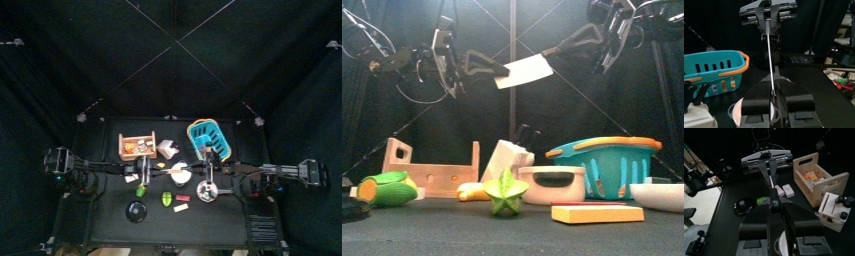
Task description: Grab cleaver with other hand
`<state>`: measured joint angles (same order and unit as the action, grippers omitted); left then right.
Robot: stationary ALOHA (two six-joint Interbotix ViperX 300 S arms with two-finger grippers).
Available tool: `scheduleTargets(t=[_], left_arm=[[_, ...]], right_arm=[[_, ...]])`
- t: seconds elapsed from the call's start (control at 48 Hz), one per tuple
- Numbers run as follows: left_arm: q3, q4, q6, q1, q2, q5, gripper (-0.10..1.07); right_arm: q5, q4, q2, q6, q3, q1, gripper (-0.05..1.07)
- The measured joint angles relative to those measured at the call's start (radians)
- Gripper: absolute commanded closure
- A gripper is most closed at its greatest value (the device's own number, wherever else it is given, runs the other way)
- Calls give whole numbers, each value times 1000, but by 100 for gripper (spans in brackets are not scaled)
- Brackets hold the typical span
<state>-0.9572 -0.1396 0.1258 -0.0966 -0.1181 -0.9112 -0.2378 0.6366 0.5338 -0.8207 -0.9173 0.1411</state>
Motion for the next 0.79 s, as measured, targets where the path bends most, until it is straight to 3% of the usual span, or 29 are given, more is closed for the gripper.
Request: scheduleTargets(t=[0.188, 0.458, 0.792], left_arm=[[-38, -14, 2, 14, 0, 0, 60], [-75, -20, 0, 38, -20, -2, 60], [-121, -78, -2, 41, -26, -2, 60]], right_arm=[[83, -44, -64, -2, 25, -34, 59], [287, -118, -124, 5, 80, -126, 59], [314, -129, -202, 9, 124, -146, 65]])
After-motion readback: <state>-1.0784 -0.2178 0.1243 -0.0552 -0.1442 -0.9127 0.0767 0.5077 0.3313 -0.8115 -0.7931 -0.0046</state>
